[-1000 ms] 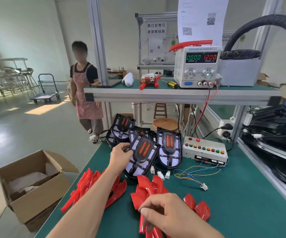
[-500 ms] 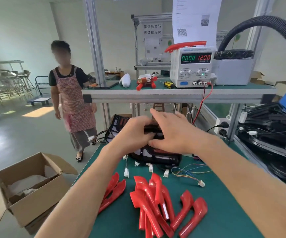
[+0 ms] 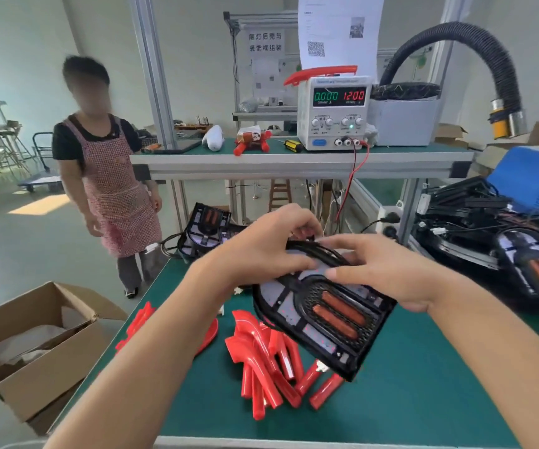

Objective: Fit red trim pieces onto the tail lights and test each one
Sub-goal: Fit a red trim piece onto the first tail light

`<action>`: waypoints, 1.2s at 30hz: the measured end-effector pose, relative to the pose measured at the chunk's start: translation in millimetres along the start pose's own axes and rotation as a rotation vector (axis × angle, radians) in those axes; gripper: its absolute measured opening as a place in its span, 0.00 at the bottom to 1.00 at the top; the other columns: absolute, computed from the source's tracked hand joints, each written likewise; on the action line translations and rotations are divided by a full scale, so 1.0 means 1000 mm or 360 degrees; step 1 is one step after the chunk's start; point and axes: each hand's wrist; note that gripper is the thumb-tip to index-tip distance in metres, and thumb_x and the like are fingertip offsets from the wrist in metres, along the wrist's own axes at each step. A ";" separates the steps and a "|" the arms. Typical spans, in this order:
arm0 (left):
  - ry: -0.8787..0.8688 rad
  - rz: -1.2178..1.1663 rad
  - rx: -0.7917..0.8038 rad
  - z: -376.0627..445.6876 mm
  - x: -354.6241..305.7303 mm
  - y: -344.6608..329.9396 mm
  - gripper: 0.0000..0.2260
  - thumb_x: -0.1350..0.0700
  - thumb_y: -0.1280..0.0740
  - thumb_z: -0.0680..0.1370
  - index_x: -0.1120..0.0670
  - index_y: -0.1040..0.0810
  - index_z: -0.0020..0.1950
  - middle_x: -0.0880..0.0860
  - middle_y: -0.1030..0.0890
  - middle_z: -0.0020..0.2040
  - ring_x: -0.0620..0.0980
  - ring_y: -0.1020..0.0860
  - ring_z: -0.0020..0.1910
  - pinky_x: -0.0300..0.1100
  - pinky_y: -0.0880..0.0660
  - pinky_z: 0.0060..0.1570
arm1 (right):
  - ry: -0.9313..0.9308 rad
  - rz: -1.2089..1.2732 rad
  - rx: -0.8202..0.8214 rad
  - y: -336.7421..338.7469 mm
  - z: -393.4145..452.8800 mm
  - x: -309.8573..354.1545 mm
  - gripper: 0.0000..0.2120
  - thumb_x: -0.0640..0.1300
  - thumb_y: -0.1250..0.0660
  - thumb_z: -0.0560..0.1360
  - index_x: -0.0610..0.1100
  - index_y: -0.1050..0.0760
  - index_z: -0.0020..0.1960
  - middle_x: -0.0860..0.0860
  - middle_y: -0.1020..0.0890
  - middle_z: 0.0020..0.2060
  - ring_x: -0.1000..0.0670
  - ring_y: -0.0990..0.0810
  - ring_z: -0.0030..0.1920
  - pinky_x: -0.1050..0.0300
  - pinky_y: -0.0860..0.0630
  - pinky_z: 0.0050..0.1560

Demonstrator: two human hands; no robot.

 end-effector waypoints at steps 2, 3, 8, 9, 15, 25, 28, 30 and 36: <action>0.0086 -0.0180 -0.0101 -0.009 0.006 0.002 0.16 0.53 0.25 0.76 0.52 0.21 0.62 0.46 0.19 0.58 0.40 0.23 0.61 0.37 0.29 0.63 | -0.0042 0.0229 -0.0083 0.004 -0.021 -0.011 0.19 0.33 0.31 0.79 0.50 0.21 0.66 0.42 0.13 0.54 0.43 0.13 0.52 0.52 0.15 0.47; 0.0135 -0.0345 -0.0177 -0.014 0.006 0.000 0.15 0.49 0.28 0.78 0.50 0.22 0.64 0.44 0.19 0.61 0.39 0.24 0.64 0.38 0.30 0.66 | -0.0045 0.0359 -0.0126 0.007 -0.032 -0.017 0.19 0.33 0.31 0.78 0.49 0.20 0.66 0.42 0.13 0.54 0.43 0.13 0.51 0.51 0.15 0.47; 0.0575 -0.1687 -0.0366 -0.040 -0.009 -0.071 0.27 0.41 0.53 0.84 0.55 0.26 0.70 0.52 0.24 0.70 0.52 0.28 0.72 0.47 0.36 0.74 | -0.0024 0.0831 -0.0284 0.023 -0.081 -0.047 0.15 0.41 0.29 0.71 0.47 0.14 0.56 0.41 0.13 0.52 0.45 0.12 0.44 0.51 0.15 0.39; 0.0635 -0.1958 -0.0308 -0.048 -0.017 -0.094 0.31 0.37 0.51 0.82 0.58 0.26 0.71 0.56 0.23 0.69 0.55 0.26 0.69 0.50 0.36 0.72 | -0.0038 0.0874 -0.0291 0.026 -0.088 -0.055 0.16 0.41 0.29 0.71 0.45 0.15 0.58 0.40 0.13 0.53 0.45 0.12 0.44 0.51 0.15 0.39; 0.1304 -0.2672 0.0038 -0.073 -0.066 -0.206 0.38 0.25 0.46 0.74 0.53 0.19 0.66 0.57 0.18 0.64 0.59 0.19 0.61 0.56 0.22 0.59 | -0.0459 0.0946 -0.0515 0.031 -0.103 -0.121 0.14 0.38 0.30 0.69 0.37 0.15 0.53 0.35 0.14 0.51 0.41 0.12 0.40 0.47 0.15 0.36; 0.1419 -0.0729 -0.0241 -0.087 -0.044 -0.235 0.09 0.49 0.33 0.77 0.53 0.19 0.52 0.48 0.17 0.42 0.51 0.17 0.45 0.45 0.20 0.51 | -0.0846 0.0850 -0.0515 0.047 -0.097 -0.184 0.16 0.35 0.31 0.75 0.35 0.20 0.62 0.32 0.16 0.54 0.39 0.13 0.42 0.49 0.15 0.36; 0.1136 0.0233 -0.0050 -0.085 -0.035 -0.220 0.09 0.51 0.38 0.81 0.51 0.25 0.59 0.50 0.23 0.57 0.55 0.20 0.57 0.48 0.26 0.54 | -0.0862 0.0814 -0.0505 0.054 -0.092 -0.187 0.13 0.35 0.34 0.79 0.35 0.20 0.62 0.33 0.15 0.54 0.39 0.12 0.42 0.49 0.15 0.37; 0.1122 0.0488 0.0220 -0.078 -0.034 -0.216 0.11 0.54 0.36 0.82 0.54 0.27 0.64 0.54 0.23 0.61 0.58 0.21 0.60 0.49 0.25 0.55 | -0.0869 0.0806 -0.0494 0.056 -0.088 -0.186 0.12 0.35 0.34 0.80 0.34 0.20 0.62 0.32 0.16 0.54 0.39 0.13 0.43 0.48 0.15 0.38; 0.1095 0.0708 0.0561 -0.068 -0.029 -0.216 0.13 0.62 0.36 0.80 0.56 0.24 0.64 0.57 0.21 0.62 0.60 0.21 0.63 0.50 0.25 0.57 | -0.0831 0.0884 -0.0499 0.056 -0.080 -0.186 0.11 0.34 0.34 0.80 0.34 0.19 0.60 0.32 0.16 0.53 0.39 0.12 0.40 0.46 0.15 0.37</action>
Point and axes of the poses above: each hand's wrist, its own z-axis towards the middle knuckle, its own y-axis out of the back of the hand, x = y × z
